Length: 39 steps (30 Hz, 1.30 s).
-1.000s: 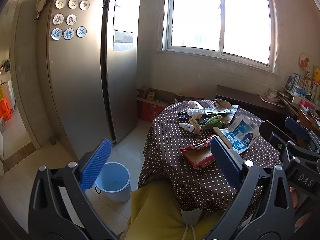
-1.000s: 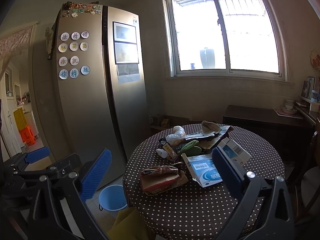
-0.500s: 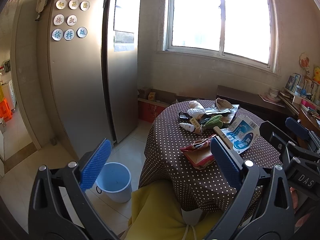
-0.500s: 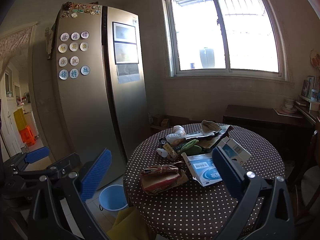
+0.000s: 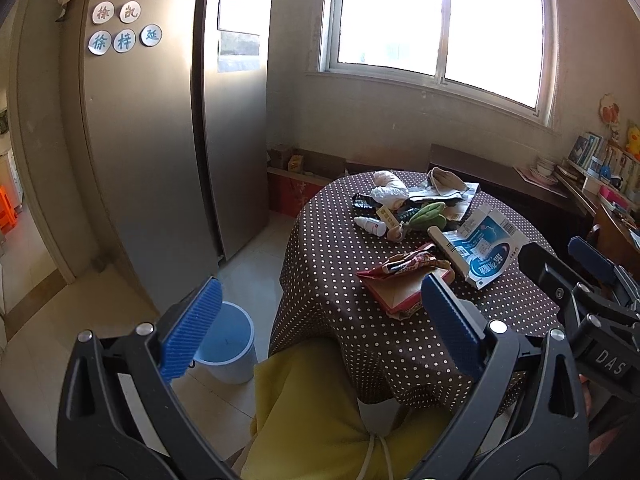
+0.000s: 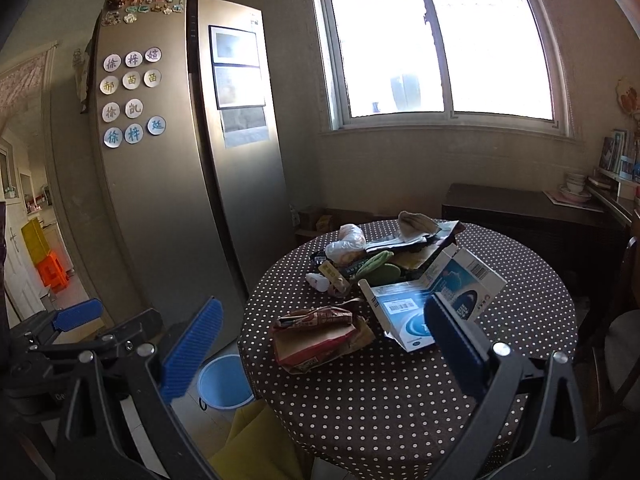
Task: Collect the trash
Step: 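Grasp the red-brown paper snack bags with the right gripper while the left gripper approaches the blue-white box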
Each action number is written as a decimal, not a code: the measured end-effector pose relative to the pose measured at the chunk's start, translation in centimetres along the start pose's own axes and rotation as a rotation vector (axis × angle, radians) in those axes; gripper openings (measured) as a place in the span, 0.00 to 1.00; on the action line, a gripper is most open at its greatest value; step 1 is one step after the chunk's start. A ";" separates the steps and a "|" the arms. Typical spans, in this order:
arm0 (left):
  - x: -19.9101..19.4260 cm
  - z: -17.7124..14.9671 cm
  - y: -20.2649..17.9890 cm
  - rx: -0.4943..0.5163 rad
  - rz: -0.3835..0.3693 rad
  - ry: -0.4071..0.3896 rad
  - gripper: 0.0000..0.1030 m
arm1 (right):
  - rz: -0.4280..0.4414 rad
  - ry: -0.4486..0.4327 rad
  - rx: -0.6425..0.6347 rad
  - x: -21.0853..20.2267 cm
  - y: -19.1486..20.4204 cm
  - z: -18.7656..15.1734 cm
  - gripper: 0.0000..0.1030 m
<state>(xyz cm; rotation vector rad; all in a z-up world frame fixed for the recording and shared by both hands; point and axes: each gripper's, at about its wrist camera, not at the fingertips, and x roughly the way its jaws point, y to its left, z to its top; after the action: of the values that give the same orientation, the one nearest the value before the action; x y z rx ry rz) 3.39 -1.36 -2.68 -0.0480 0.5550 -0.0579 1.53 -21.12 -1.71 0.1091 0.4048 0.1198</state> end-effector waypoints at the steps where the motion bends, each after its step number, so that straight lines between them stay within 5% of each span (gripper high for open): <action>1: 0.4 0.0 0.1 -0.001 -0.001 0.014 0.94 | -0.002 0.013 0.007 0.4 -0.1 -0.1 0.96; 20: 11.8 -1.3 3.2 -0.047 0.037 0.310 0.94 | -0.014 0.367 0.240 12.7 -2.7 -3.7 0.96; 30: 15.8 -1.0 5.5 -0.077 0.025 0.392 0.94 | 0.005 0.423 0.263 17.7 -2.0 -4.3 0.96; 35: 16.4 -0.6 5.7 -0.069 0.014 0.400 0.94 | -0.060 0.424 0.210 19.1 -1.0 -4.0 0.95; 37: 16.5 -0.4 5.8 -0.067 0.015 0.396 0.94 | -0.043 0.412 0.213 19.3 -0.9 -3.9 0.86; 39: 16.5 -0.3 5.7 -0.064 0.017 0.395 0.94 | 0.016 0.381 0.237 19.1 -1.3 -3.9 0.49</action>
<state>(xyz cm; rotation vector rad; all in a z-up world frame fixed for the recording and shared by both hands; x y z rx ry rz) 17.50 3.18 -11.92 -0.0959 0.9517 -0.0332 17.54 -19.43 -12.84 0.3256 0.7988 0.1075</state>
